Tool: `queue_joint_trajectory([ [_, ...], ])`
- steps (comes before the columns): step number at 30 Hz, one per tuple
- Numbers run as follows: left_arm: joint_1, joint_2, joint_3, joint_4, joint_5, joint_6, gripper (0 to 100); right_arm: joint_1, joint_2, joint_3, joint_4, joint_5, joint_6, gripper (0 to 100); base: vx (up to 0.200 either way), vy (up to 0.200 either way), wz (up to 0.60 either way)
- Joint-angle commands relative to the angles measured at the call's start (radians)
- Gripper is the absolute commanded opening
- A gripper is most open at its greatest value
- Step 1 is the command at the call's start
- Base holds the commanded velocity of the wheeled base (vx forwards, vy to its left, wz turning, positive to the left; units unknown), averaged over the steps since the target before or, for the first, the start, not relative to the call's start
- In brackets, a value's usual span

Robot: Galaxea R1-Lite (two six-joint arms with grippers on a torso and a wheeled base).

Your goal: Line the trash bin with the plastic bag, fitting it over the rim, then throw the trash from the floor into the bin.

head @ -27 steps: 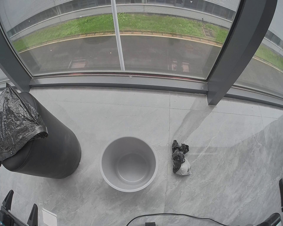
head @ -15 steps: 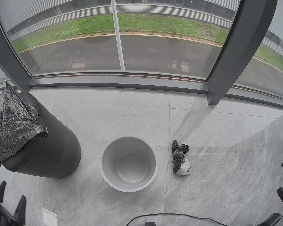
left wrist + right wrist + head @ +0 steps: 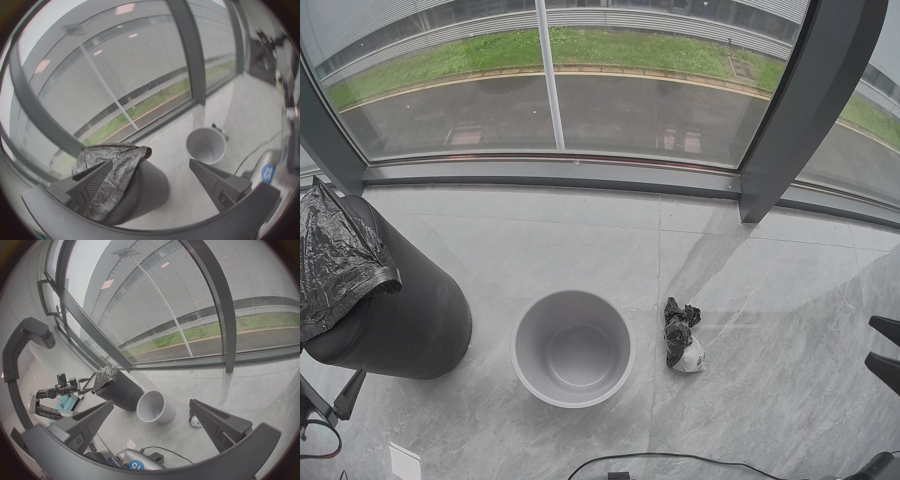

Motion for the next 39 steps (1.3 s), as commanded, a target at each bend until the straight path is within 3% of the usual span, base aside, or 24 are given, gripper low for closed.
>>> queue_joint_trajectory([
  [1,-0.001,0.271,-0.012,-0.112,0.091,0.280,100,0.054,0.234,0.001,-0.130,-0.072,-0.006,100,0.000,0.000,0.00],
  [8,-0.010,0.346,-0.030,-0.218,0.168,0.412,100,0.052,0.228,0.003,-0.133,-0.111,-0.005,100,0.000,0.000,0.00],
  [17,-0.001,0.490,-0.036,-0.348,0.172,0.364,100,0.051,0.223,0.001,-0.135,-0.113,0.000,100,0.000,0.000,0.00],
  [24,0.008,0.556,-0.075,-0.361,0.178,0.307,100,0.049,0.223,0.001,-0.144,-0.111,0.001,100,0.000,0.000,0.00],
  [39,0.106,0.729,-0.191,-0.388,0.206,0.306,100,0.049,0.226,0.011,-0.166,-0.111,0.004,100,0.000,0.000,0.00],
])
